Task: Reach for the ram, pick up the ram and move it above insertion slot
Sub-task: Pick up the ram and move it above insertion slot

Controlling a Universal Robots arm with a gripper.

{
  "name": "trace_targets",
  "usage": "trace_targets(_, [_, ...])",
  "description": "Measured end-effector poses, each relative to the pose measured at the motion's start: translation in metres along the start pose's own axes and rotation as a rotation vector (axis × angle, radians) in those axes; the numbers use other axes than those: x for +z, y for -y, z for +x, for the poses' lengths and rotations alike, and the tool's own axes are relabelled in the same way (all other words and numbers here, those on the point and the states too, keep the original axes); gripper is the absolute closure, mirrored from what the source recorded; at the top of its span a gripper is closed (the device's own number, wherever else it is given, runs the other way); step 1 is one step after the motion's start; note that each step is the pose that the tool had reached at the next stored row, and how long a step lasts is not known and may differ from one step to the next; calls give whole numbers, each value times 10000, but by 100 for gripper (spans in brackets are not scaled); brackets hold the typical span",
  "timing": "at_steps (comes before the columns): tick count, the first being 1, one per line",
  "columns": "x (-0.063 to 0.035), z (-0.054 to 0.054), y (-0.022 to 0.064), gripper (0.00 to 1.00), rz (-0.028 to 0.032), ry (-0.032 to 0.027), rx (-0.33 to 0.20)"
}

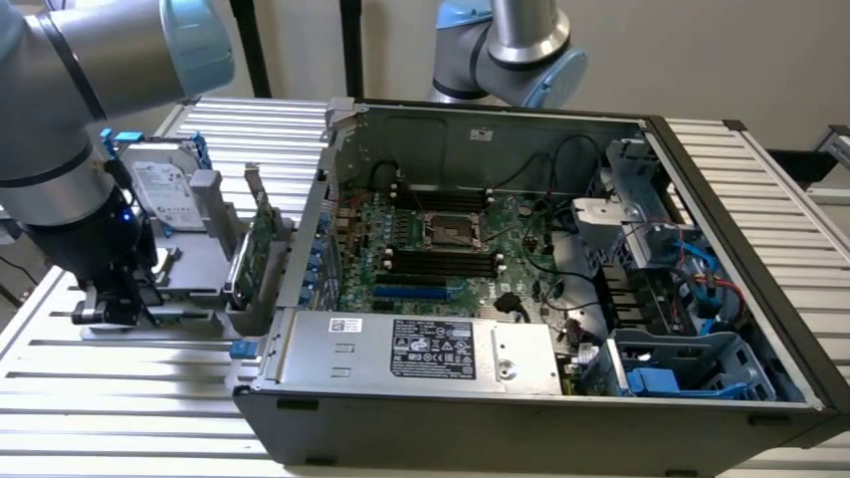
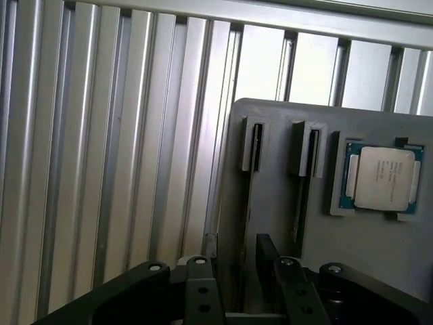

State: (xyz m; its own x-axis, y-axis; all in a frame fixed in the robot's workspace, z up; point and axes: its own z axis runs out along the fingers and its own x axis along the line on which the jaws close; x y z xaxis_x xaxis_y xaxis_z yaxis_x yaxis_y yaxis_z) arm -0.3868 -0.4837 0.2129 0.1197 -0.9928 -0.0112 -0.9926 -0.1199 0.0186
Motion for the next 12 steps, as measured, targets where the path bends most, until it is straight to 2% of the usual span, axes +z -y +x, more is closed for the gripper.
trace_targets(5, [24,-12,3,64,6,37,13])
trace_targets(12, [65,-60,10,64,6,41,48])
